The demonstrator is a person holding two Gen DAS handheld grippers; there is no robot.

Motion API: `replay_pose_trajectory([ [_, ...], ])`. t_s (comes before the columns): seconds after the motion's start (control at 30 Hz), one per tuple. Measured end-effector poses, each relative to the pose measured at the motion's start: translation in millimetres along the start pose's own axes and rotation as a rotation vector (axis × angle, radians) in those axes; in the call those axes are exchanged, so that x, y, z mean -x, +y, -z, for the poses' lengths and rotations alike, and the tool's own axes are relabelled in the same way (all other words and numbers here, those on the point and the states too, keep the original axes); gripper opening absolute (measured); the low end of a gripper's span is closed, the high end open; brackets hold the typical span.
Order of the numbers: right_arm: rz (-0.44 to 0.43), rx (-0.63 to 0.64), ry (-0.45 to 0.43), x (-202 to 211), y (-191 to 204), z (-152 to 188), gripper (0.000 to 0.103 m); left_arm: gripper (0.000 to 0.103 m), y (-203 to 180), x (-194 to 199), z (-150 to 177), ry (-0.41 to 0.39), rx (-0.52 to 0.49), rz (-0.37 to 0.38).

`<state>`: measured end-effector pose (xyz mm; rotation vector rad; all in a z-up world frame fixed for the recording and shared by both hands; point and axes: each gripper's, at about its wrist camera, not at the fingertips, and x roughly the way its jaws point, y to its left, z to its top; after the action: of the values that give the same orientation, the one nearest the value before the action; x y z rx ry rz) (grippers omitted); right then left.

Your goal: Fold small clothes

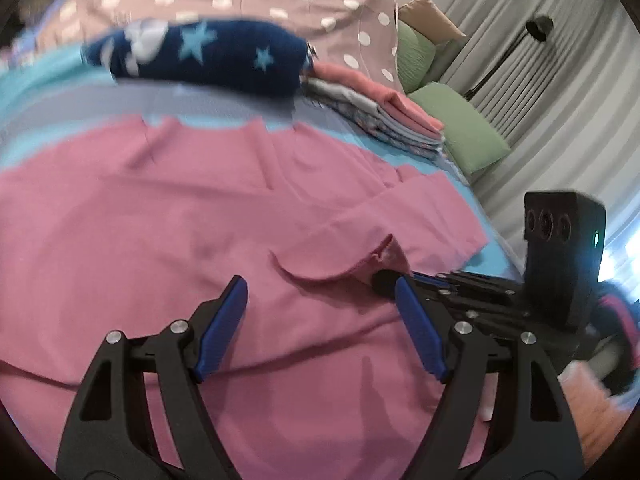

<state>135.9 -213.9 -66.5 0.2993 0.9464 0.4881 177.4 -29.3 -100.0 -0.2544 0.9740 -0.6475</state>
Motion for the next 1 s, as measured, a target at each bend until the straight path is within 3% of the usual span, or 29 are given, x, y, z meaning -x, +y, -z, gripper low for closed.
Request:
replay_pose_trajectory([
  [0.1,0.000,-0.003,0.004,-1,-2,4,0.008,0.078,3,-9,0,0.023,0.061,0.047],
  [0.4,0.029,0.027,-0.006,-6,2,4,0.009,0.076,3,-36,-17,0.069,0.167,0.070],
  [0.43,0.044,0.052,-0.008,-6,7,5,0.009,0.071,3,-38,-19,0.074,0.174,0.060],
  [0.47,0.052,0.072,-0.009,-5,10,6,0.010,0.049,3,-40,-21,0.077,0.175,0.050],
  [0.53,0.062,0.111,-0.011,-5,18,7,0.013,0.016,2,-51,-25,0.116,0.191,0.056],
  [0.57,0.063,0.128,-0.012,-4,21,8,0.014,0.009,2,-55,-27,0.126,0.202,0.044],
  [0.63,0.069,0.142,-0.013,-2,23,8,0.015,0.004,-3,-54,-29,0.112,0.171,0.002],
  [0.77,0.085,0.135,-0.048,22,15,9,0.035,0.003,-23,-21,-45,0.030,0.073,0.004],
  [0.87,0.153,0.128,-0.089,47,1,12,0.037,0.003,-36,16,-64,-0.050,0.010,0.003],
  [0.93,0.229,0.095,-0.120,65,-15,14,0.044,0.003,-43,50,-76,-0.119,-0.061,-0.058],
  [1.0,0.244,0.040,-0.138,78,-31,16,0.046,0.003,-38,73,-81,-0.155,-0.094,-0.108],
])
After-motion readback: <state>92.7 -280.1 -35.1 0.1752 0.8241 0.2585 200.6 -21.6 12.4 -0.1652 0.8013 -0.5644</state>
